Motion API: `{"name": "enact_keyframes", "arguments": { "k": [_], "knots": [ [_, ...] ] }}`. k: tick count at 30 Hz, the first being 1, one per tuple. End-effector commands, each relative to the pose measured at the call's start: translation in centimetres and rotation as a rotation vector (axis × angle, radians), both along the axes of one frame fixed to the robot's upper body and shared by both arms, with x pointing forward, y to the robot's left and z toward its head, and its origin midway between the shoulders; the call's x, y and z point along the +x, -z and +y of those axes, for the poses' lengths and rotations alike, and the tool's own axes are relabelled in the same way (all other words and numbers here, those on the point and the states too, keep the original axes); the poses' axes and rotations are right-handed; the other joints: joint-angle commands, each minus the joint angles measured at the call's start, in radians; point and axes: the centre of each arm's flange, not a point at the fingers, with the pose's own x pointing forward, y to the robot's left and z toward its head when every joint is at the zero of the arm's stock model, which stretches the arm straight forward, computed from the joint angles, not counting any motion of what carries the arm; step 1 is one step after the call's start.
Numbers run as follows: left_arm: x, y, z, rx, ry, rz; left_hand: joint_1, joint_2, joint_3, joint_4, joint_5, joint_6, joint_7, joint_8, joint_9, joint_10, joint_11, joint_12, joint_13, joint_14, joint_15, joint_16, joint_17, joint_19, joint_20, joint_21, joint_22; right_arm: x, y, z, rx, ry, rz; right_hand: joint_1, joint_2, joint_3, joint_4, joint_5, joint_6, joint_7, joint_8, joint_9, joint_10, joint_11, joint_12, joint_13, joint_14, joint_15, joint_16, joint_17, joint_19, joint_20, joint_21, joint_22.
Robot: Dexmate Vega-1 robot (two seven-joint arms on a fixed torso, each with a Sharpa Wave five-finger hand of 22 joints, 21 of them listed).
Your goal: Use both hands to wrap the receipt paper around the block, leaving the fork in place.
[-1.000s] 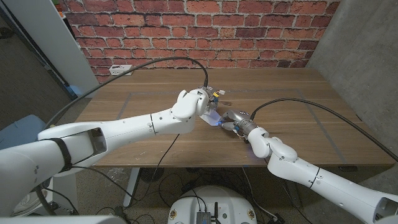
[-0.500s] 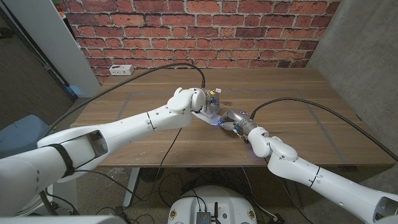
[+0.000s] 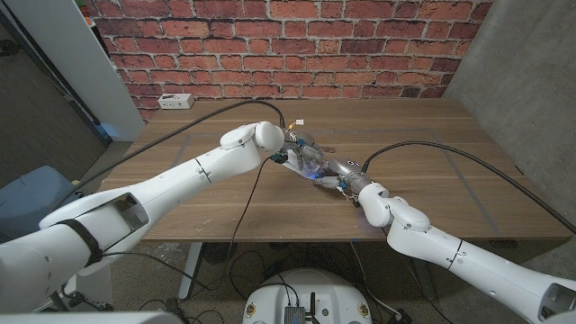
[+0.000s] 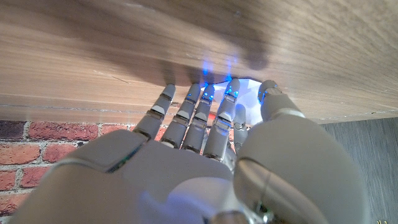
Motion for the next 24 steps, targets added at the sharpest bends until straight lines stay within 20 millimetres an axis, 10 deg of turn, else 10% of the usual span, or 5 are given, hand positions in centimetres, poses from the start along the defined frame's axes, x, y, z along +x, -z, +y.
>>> {"name": "enact_keyframes", "arguments": {
  "k": [1,14,24],
  "knots": [
    [-1.1,-0.9,1.5,-0.198,0.157,-0.065,-0.02,0.001,0.004,0.006,-0.006,0.03,-0.006,0.022,-0.009,-0.017,-0.004,-0.009,-0.005,-0.017,0.001,-0.001,0.001,0.011,0.013,-0.016,0.002,0.2,-0.3,-0.1,0.009,-0.004,-0.011,-0.01,-0.001,-0.004,-0.001,0.006,-0.009,0.005,0.001,0.002,-0.007,0.001,-0.006,0.004,-0.004,-0.091,0.006,0.006,-0.008,0.0,-0.002,0.001],
    [-2.7,-1.7,2.5,-0.293,0.22,-0.208,-0.027,0.015,0.026,-0.016,-0.006,0.14,-0.025,0.054,-0.04,-0.017,-0.032,-0.018,-0.027,-0.003,-0.011,0.02,0.013,-0.016,0.032,-0.06,0.009,-0.3,-0.1,-0.2,0.028,-0.01,-0.023,-0.005,-0.001,-0.01,-0.009,0.012,-0.028,0.003,0.005,0.003,-0.019,-0.002,-0.008,0.006,-0.007,-0.093,0.012,0.015,-0.006,0.001,0.0,0.002],
    [-3.5,-2.3,3.4,-0.144,-0.009,-0.374,0.119,0.101,0.089,-0.176,0.016,0.385,-0.014,0.105,-0.067,0.068,-0.091,-0.023,-0.062,-0.145,-0.027,0.03,0.042,-0.224,0.092,-0.175,0.012,-1.0,-0.6,-0.4,0.101,-0.029,-0.049,-0.035,-0.002,-0.017,-0.007,0.023,-0.169,-0.018,-0.006,0.005,-0.154,-0.005,-0.045,0.005,-0.089,-0.068,-0.028,0.011,-0.004,0.002,0.002,0.003]
  ]
}}
